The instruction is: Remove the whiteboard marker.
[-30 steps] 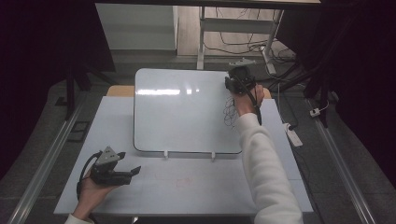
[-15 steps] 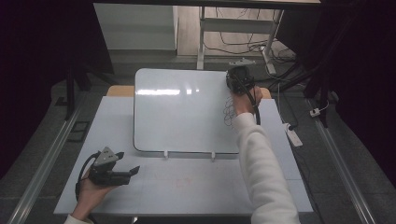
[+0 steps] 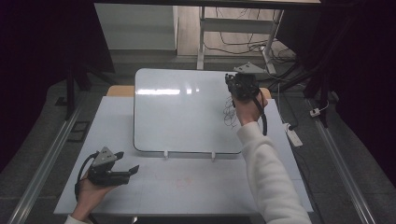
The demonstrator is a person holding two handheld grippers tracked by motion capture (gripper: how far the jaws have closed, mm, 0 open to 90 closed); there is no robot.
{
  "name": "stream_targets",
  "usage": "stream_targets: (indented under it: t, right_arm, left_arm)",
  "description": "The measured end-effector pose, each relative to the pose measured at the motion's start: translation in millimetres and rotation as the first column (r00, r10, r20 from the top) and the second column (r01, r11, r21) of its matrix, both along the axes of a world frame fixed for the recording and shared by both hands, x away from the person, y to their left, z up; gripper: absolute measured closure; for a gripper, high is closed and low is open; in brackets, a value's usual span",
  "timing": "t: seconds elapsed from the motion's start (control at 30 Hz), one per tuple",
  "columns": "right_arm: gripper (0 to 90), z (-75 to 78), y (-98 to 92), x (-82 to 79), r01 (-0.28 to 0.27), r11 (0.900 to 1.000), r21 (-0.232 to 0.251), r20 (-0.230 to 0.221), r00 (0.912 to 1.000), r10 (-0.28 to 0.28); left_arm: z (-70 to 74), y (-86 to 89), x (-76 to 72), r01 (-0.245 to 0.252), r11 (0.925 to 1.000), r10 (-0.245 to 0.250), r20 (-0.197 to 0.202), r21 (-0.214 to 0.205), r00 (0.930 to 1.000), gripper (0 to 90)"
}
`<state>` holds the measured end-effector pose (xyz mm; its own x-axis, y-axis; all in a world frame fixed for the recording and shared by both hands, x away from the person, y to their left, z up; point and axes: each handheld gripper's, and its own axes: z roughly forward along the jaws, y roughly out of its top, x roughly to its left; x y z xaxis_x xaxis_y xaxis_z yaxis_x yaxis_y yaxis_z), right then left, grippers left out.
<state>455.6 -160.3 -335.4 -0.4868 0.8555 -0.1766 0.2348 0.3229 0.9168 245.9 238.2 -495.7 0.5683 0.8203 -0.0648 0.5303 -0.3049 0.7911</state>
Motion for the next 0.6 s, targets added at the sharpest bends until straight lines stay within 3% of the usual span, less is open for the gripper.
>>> stream_targets:
  t: [0.1, 0.2, 0.43, 0.47, 0.57, 0.6]
  right_arm:
    - [81.1, -2.3, 0.4, -11.1, -0.03, 0.9995, 0.01, 0.006, 0.9995, 0.03]
    - [81.0, -12.3, 2.7, -36.4, -0.107, 0.9924, 0.062, 0.004, 0.9943, 0.107]
    - [81.0, -39.0, 15.8, -76.8, -0.229, 0.9701, 0.081, -0.015, 0.9729, 0.231]
    - [80.9, -42.5, 17.7, -81.2, -0.243, 0.9668, 0.08, -0.017, 0.9695, 0.245]
    - [81.0, -52.0, 22.1, -92.7, -0.278, 0.9572, 0.081, -0.026, 0.9594, 0.281]
    - [80.9, -54.7, 23.2, -96.1, -0.285, 0.9545, 0.087, -0.026, 0.9572, 0.288]
  left_arm:
    - [2.2, -3.3, 1.4, 0.006, 0.9999, -0.006, 0.003, -0.014, 1.0, 22.2]
    - [11.0, -16.7, 7.5, 0.04, 0.9984, -0.039, 0.019, -0.039, 0.999, 23.8]
    - [31.5, -52.2, 23.5, 0.115, 0.9904, -0.111, 0.059, -0.077, 0.9921, 27.3]
    - [37.9, -66.1, 29.7, 0.145, 0.9852, -0.139, 0.067, -0.092, 0.988, 27.7]
    - [43.4, -79.0, 36.0, 0.17, 0.9802, -0.163, 0.077, -0.101, 0.9836, 29.0]
    - [47.4, -90.7, 42.4, 0.196, 0.9728, -0.187, 0.076, -0.124, 0.9794, 29.4]
